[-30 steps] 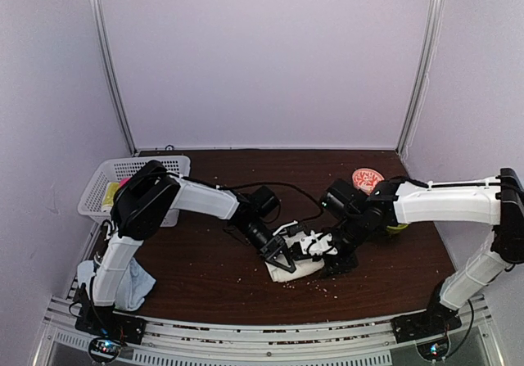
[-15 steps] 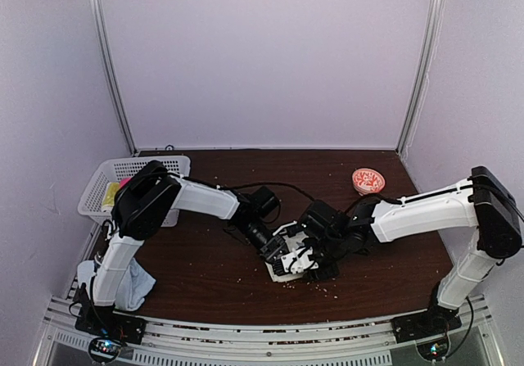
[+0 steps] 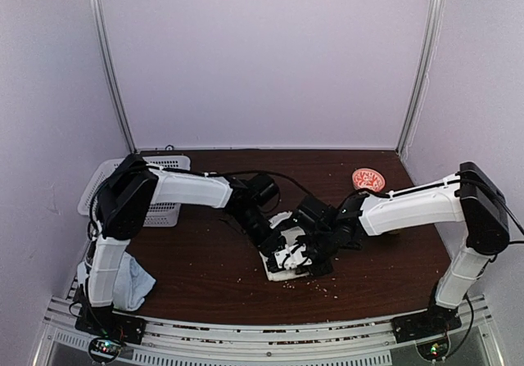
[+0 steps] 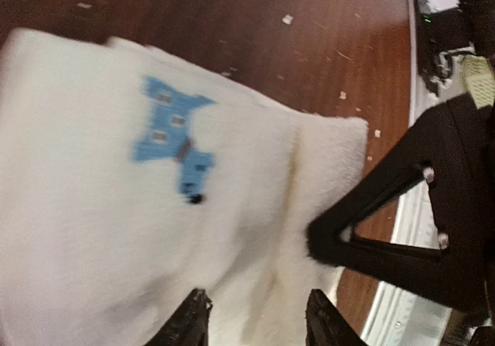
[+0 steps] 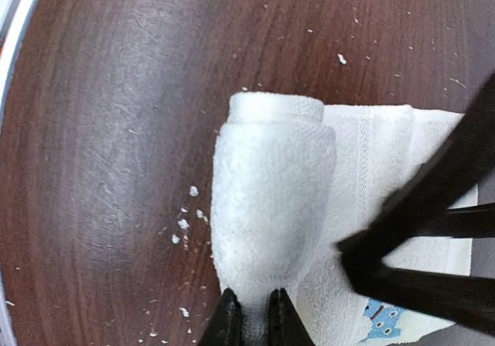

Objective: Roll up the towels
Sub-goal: Roll the towel at the center of the board.

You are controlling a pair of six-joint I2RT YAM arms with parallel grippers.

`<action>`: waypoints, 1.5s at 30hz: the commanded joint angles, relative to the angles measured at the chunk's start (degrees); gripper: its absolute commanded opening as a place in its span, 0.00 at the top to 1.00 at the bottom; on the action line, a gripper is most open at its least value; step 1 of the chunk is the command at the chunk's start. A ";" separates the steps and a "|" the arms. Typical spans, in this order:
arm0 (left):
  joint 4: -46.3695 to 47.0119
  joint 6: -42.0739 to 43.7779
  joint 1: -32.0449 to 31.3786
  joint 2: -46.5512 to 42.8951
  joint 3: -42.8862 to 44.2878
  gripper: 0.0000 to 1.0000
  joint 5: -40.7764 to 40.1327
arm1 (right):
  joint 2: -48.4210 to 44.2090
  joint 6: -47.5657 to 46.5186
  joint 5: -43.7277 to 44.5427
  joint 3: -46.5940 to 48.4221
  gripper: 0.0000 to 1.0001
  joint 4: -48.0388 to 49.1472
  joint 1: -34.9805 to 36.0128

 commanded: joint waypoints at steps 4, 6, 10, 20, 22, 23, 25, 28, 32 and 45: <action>2.77 -1.50 1.33 -18.19 -6.90 0.52 -33.38 | 8.24 5.70 -17.87 8.32 0.94 -22.68 -1.63; 5.44 -2.80 1.32 -23.19 -10.20 0.52 -38.89 | 12.19 5.10 -22.36 13.23 0.95 -28.71 -3.91; 14.85 -1.94 -0.01 -35.27 -19.67 0.52 -44.20 | 20.71 4.64 -27.51 24.18 0.95 -37.42 -9.04; 24.80 14.42 -18.23 -41.73 -31.88 0.53 -54.24 | 43.55 3.82 -31.20 44.38 0.96 -49.07 -17.14; 22.60 15.60 -20.34 -37.85 -29.27 0.54 -53.37 | 44.49 3.82 -31.13 44.37 0.96 -48.97 -17.24; 21.52 15.99 -20.82 -35.69 -27.95 0.55 -52.69 | 44.64 3.82 -31.27 44.28 0.96 -48.94 -17.24; 21.12 17.68 -21.59 -31.81 -26.26 0.55 -50.08 | 44.63 3.82 -31.33 44.01 0.96 -48.46 -17.25; 20.98 19.78 -22.11 -26.05 -23.57 0.55 -50.64 | 44.39 3.82 -31.51 43.84 0.96 -47.99 -17.33; 20.14 22.54 -22.11 -19.83 -20.24 0.56 -52.26 | 44.19 3.82 -31.63 43.83 0.96 -47.77 -17.32; 19.13 24.26 -22.12 -11.12 -18.13 0.67 -61.78 | 41.87 2.44 -34.06 44.18 0.96 -49.07 -17.33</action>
